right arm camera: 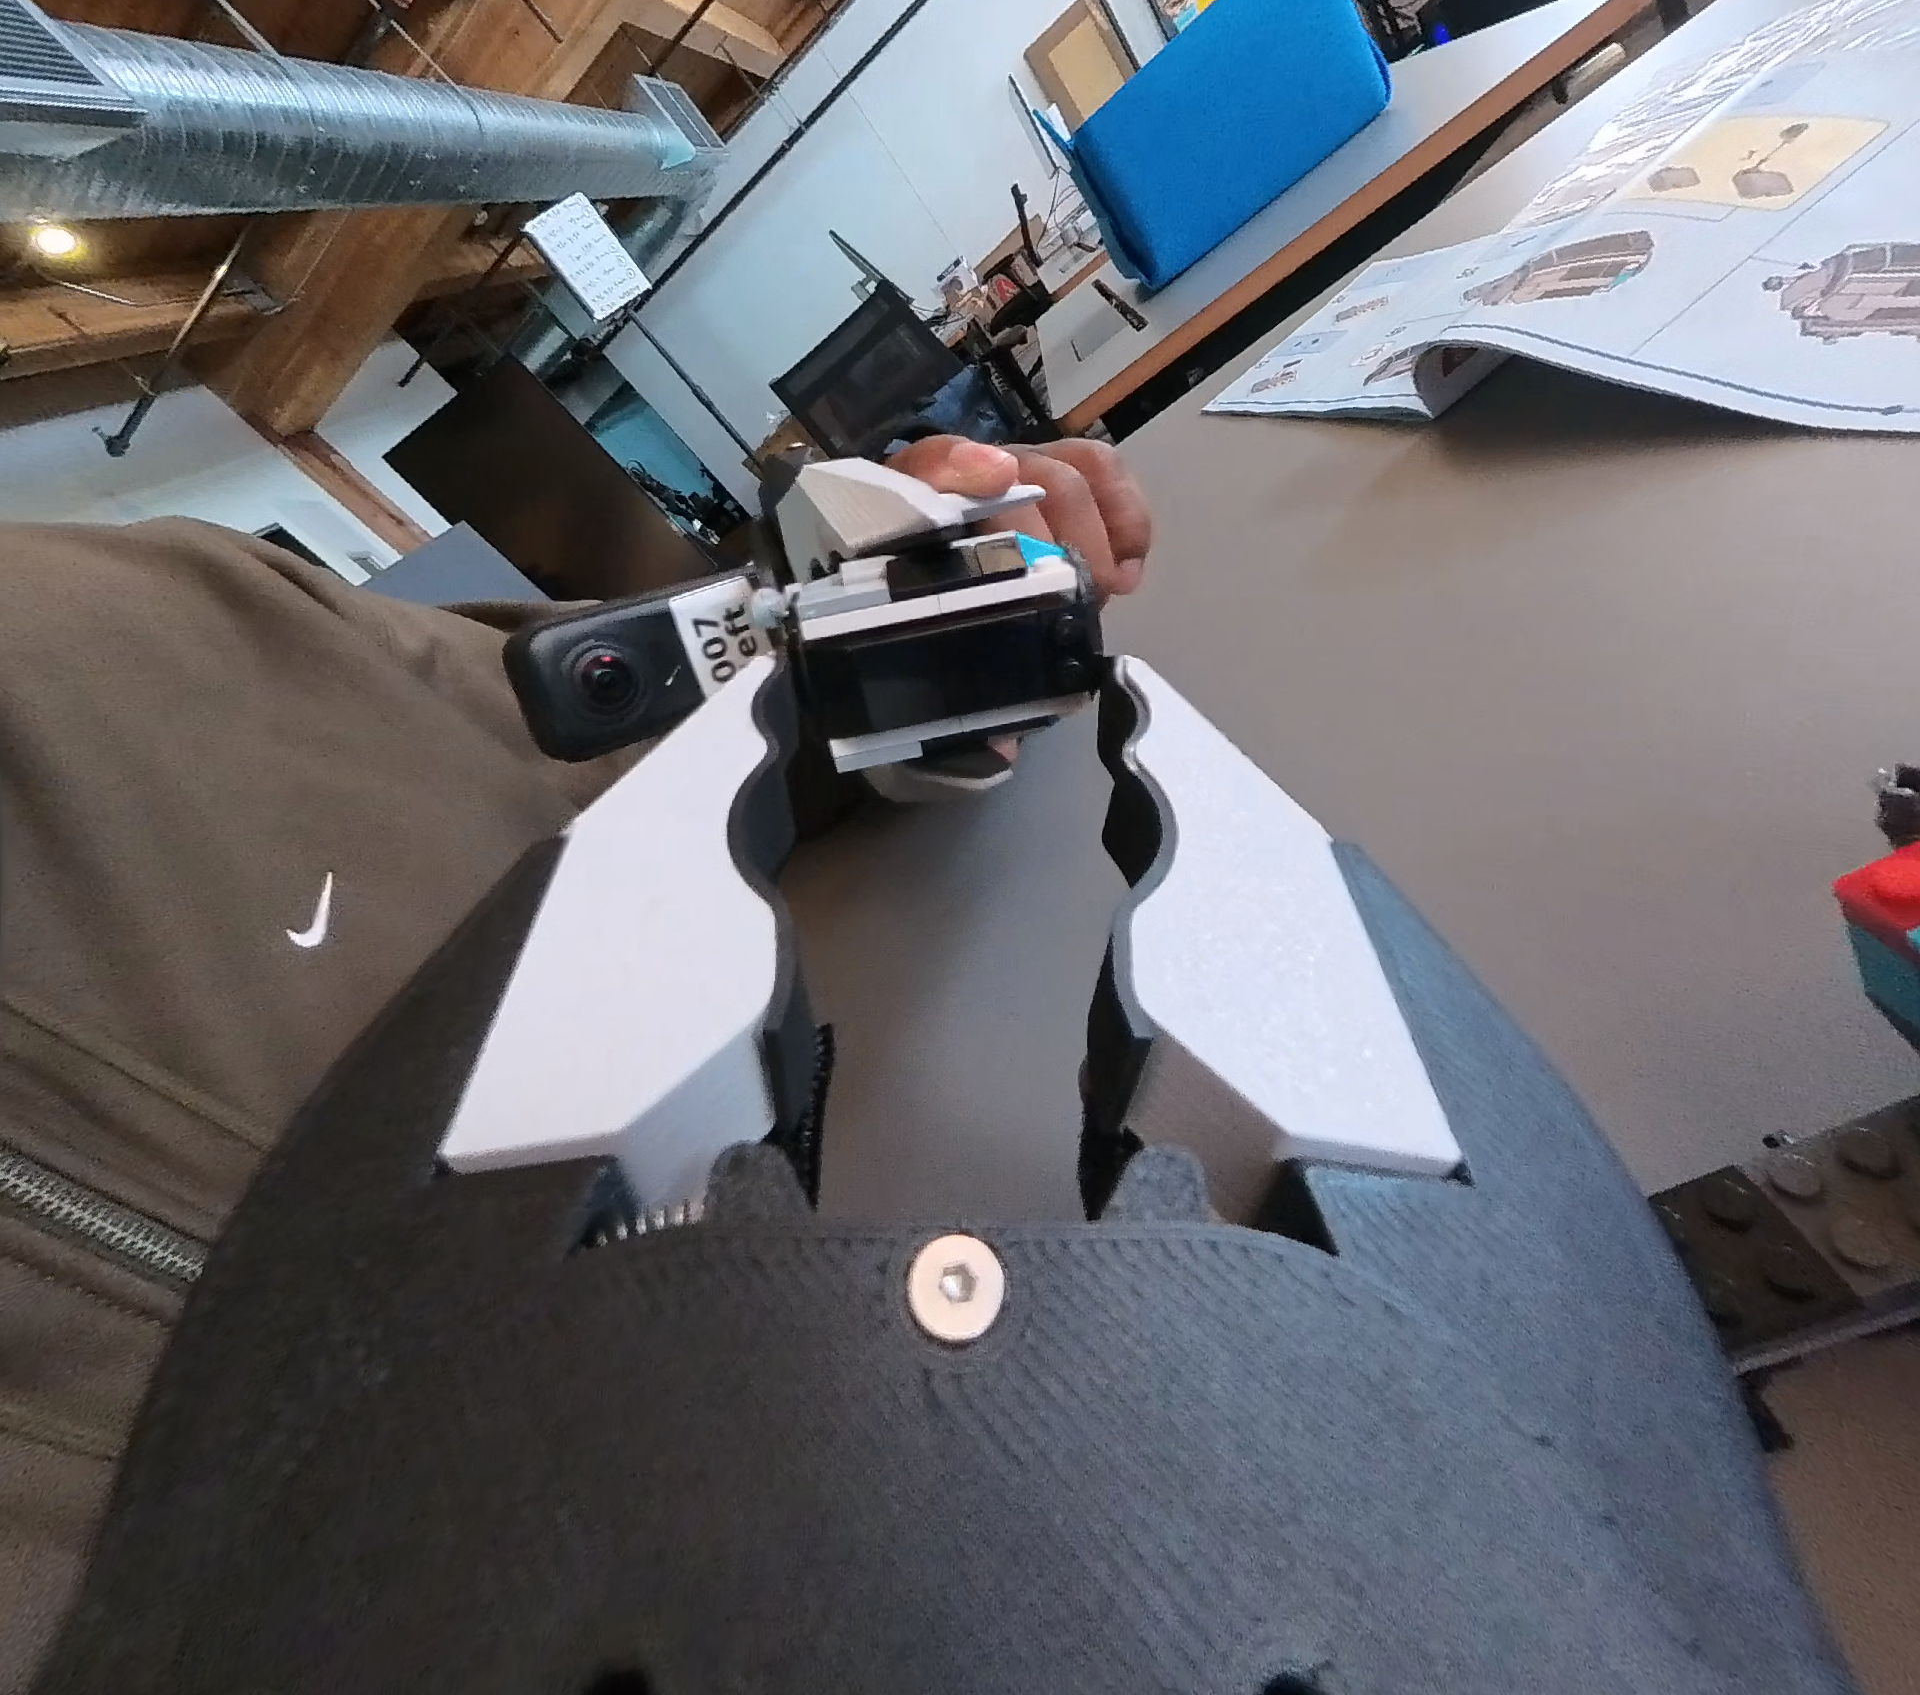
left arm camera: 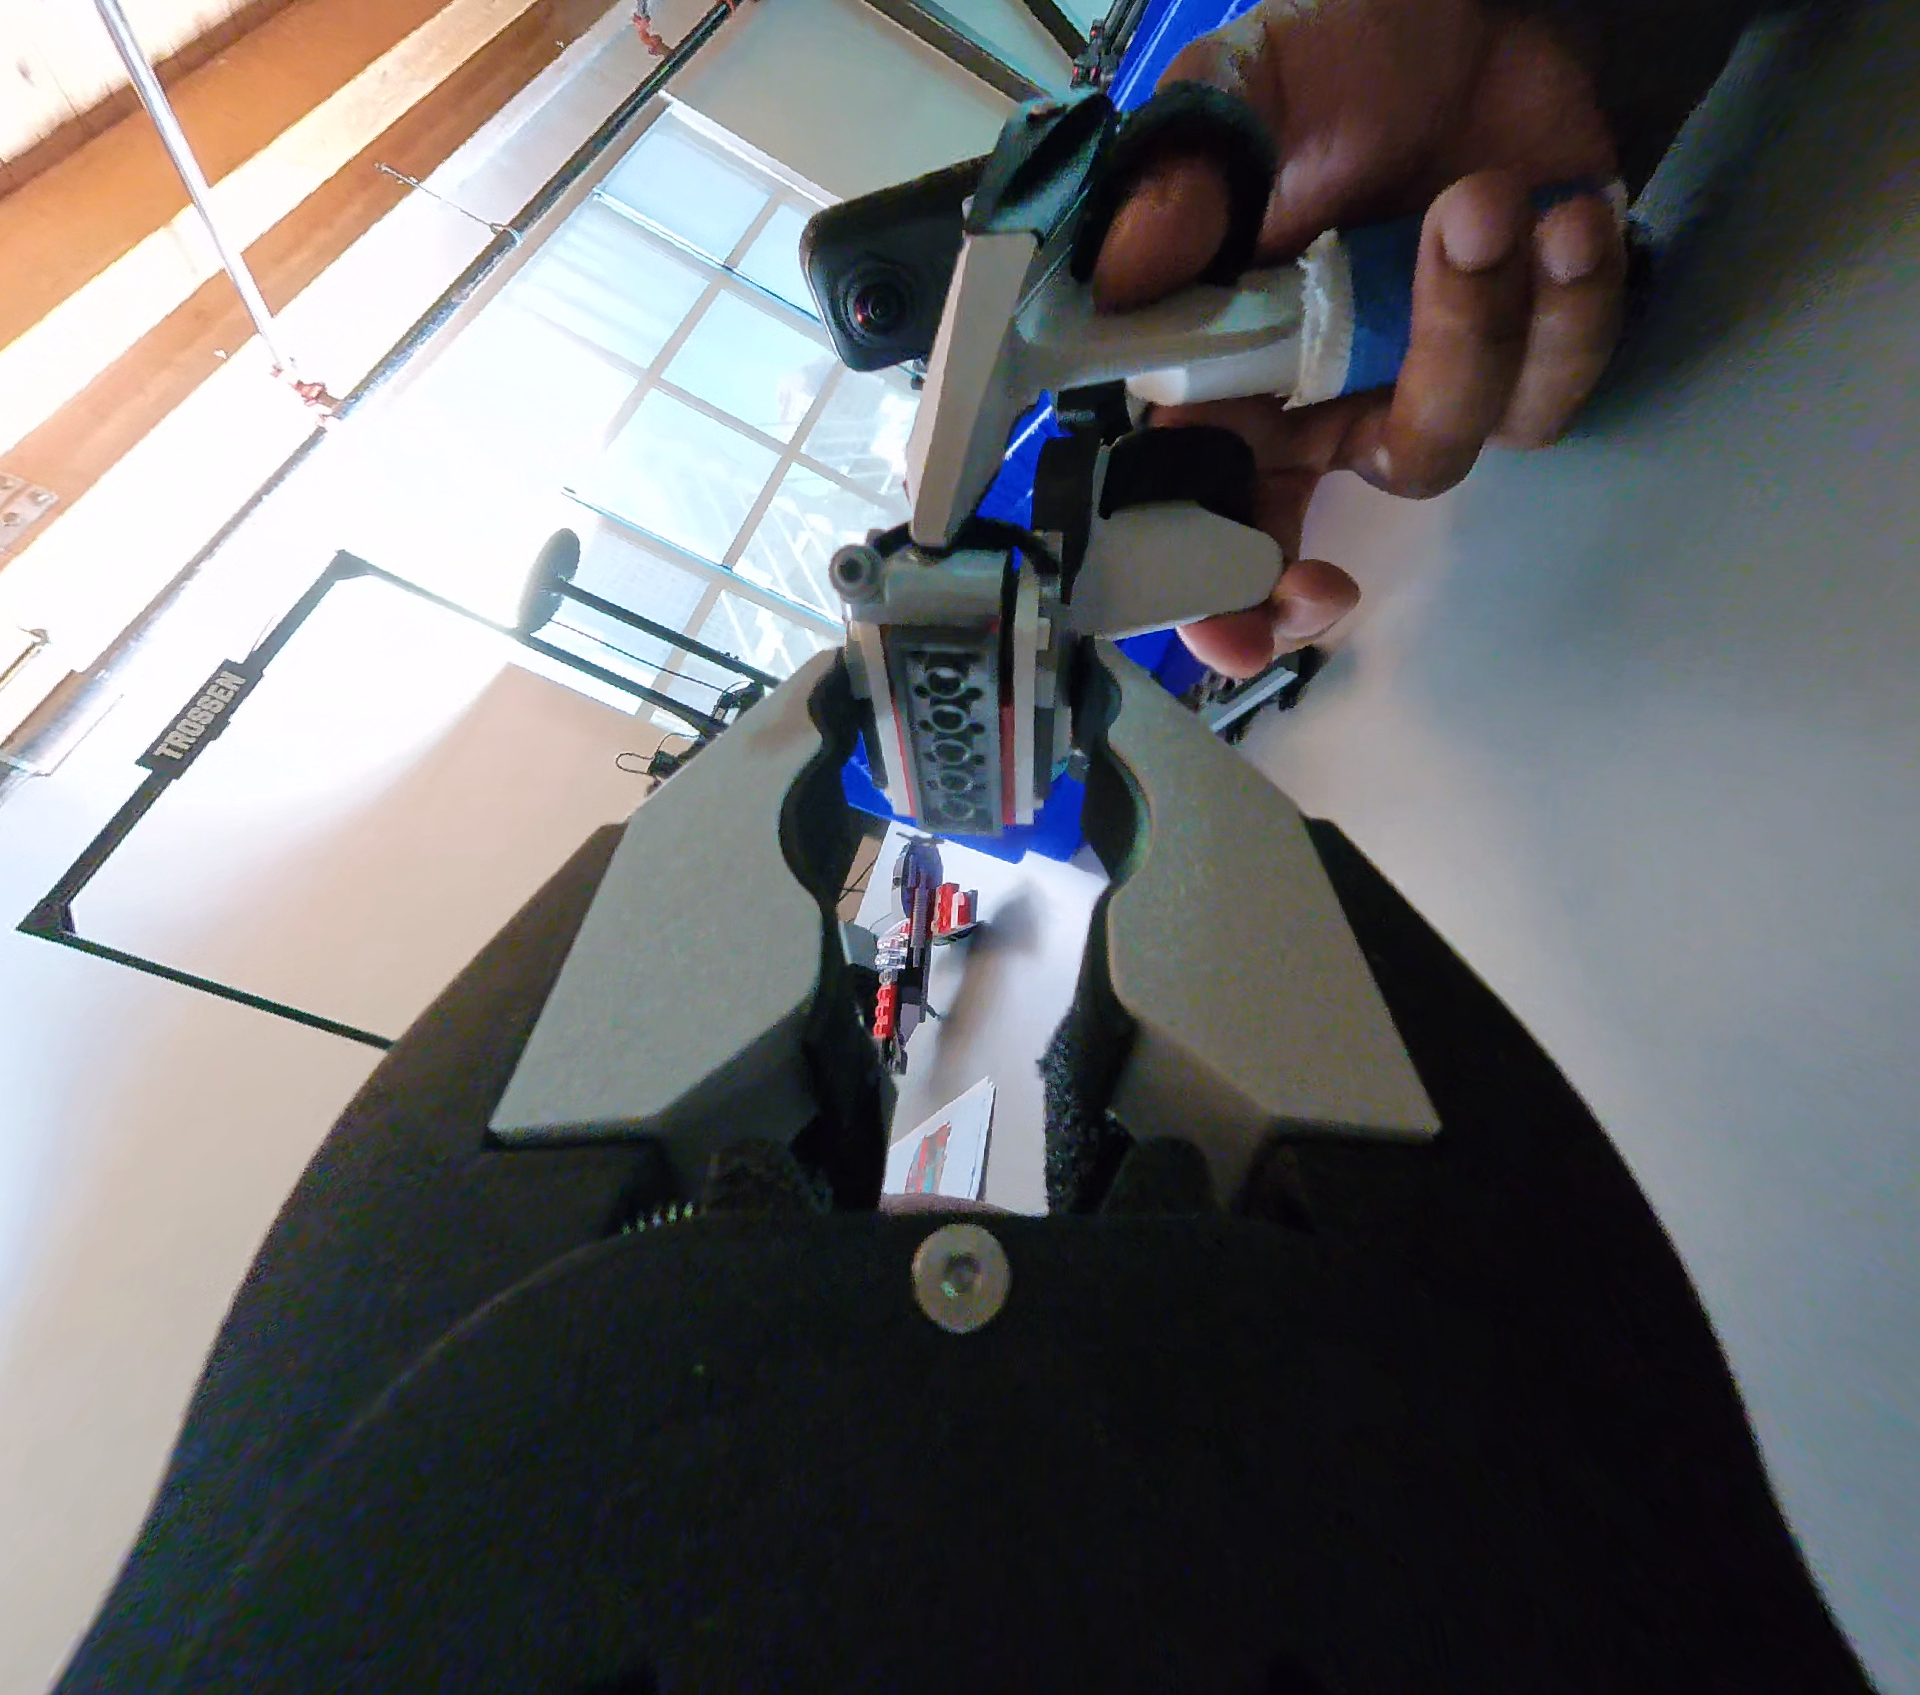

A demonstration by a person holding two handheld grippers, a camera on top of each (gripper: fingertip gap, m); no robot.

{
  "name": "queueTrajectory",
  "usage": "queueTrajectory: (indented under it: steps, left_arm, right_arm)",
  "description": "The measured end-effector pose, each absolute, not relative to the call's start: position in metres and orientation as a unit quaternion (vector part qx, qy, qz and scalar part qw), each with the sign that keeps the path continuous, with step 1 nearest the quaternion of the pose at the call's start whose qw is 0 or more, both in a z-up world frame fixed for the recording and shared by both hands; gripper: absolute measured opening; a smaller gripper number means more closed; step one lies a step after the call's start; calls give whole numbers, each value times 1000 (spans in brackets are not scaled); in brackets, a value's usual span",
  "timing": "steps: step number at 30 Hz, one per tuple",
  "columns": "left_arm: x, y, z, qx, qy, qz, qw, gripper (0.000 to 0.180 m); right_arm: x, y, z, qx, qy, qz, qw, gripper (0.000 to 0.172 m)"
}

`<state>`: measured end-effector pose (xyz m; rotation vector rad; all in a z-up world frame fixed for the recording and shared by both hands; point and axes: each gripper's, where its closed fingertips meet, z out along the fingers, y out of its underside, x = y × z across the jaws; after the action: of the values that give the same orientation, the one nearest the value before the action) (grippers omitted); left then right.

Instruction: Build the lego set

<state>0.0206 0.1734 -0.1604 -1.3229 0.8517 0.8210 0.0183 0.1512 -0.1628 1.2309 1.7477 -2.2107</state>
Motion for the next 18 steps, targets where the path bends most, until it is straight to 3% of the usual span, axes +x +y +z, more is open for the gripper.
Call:
queueTrajectory:
  steps: [11, 18]
  left_arm:
    - [15, 176, -162, -593, 355, 349, 633, 41]
    - [-8, 174, -147, -616, 271, 297, 677, 43]
  right_arm:
    - [12, 150, -164, 415, 561, -716, 22, 60]
    - [-7, 155, -144, 423, 530, -734, -25, 58]
